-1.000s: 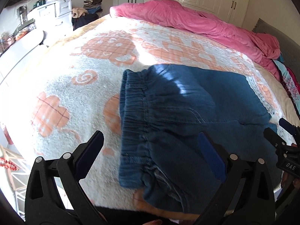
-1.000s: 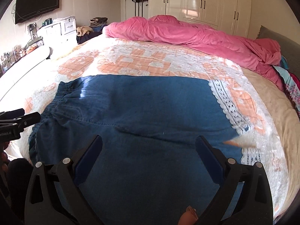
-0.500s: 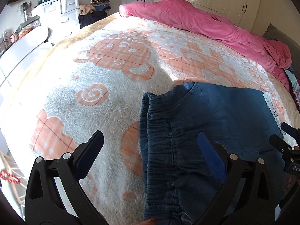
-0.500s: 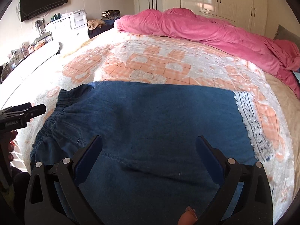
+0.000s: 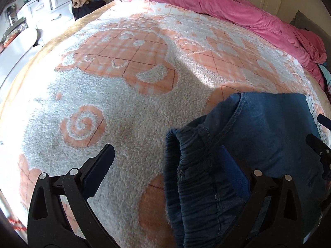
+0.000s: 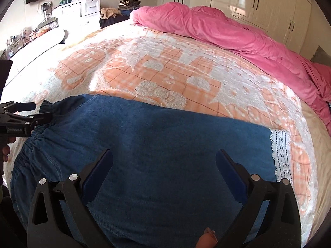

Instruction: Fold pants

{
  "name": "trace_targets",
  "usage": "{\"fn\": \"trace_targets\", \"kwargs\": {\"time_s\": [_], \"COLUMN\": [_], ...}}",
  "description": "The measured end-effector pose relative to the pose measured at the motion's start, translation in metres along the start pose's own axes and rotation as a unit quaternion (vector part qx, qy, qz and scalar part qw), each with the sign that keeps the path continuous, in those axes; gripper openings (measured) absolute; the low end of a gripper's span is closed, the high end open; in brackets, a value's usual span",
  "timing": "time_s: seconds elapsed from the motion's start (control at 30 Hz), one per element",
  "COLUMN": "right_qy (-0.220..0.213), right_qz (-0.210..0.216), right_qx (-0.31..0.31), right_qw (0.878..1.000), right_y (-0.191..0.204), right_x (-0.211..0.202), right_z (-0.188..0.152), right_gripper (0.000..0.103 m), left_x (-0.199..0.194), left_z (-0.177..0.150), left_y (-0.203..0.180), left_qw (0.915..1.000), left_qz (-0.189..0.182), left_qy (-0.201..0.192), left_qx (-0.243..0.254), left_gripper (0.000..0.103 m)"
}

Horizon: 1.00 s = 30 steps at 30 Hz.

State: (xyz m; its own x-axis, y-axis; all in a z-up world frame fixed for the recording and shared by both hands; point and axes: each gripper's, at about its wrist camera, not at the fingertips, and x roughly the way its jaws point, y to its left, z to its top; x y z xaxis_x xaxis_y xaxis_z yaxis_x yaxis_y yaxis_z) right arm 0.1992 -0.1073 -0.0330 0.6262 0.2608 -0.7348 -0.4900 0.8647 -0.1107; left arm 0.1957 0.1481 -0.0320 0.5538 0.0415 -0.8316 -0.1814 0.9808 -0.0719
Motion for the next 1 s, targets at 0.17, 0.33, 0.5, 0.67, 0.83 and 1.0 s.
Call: {"fn": "trace_targets", "kwargs": {"time_s": [0.17, 0.33, 0.5, 0.67, 0.83, 1.0], "right_qy": [0.005, 0.010, 0.019, 0.033, 0.028, 0.020], "right_qz": [0.012, 0.011, 0.015, 0.024, 0.010, 0.016], "right_qx": [-0.016, -0.054, -0.066, -0.089, -0.143, -0.167], "right_qw": [1.000, 0.998, 0.998, 0.995, 0.989, 0.986], "right_y": [0.004, 0.016, 0.023, 0.031, 0.042, 0.043], "right_x": [0.014, 0.028, 0.041, 0.054, 0.058, 0.061], "right_z": [0.009, 0.022, 0.033, 0.041, 0.048, 0.057], "right_gripper": [0.099, 0.099, 0.099, 0.099, 0.099, 0.099], "left_x": [0.007, 0.014, 0.017, 0.004, -0.025, -0.045], "left_z": [0.004, 0.009, 0.008, 0.007, 0.005, 0.001], "left_y": [0.003, -0.004, -0.009, -0.008, -0.010, -0.013], "left_qw": [0.9997, 0.9992, 0.9967, 0.9950, 0.9915, 0.9878], "left_qz": [-0.026, -0.032, -0.072, -0.089, -0.102, -0.116], "left_qy": [-0.002, -0.002, -0.008, -0.029, -0.066, -0.087], "left_qx": [0.001, 0.024, 0.036, 0.036, 0.046, 0.056], "left_gripper": [0.094, 0.073, 0.029, 0.024, 0.024, 0.024]}}
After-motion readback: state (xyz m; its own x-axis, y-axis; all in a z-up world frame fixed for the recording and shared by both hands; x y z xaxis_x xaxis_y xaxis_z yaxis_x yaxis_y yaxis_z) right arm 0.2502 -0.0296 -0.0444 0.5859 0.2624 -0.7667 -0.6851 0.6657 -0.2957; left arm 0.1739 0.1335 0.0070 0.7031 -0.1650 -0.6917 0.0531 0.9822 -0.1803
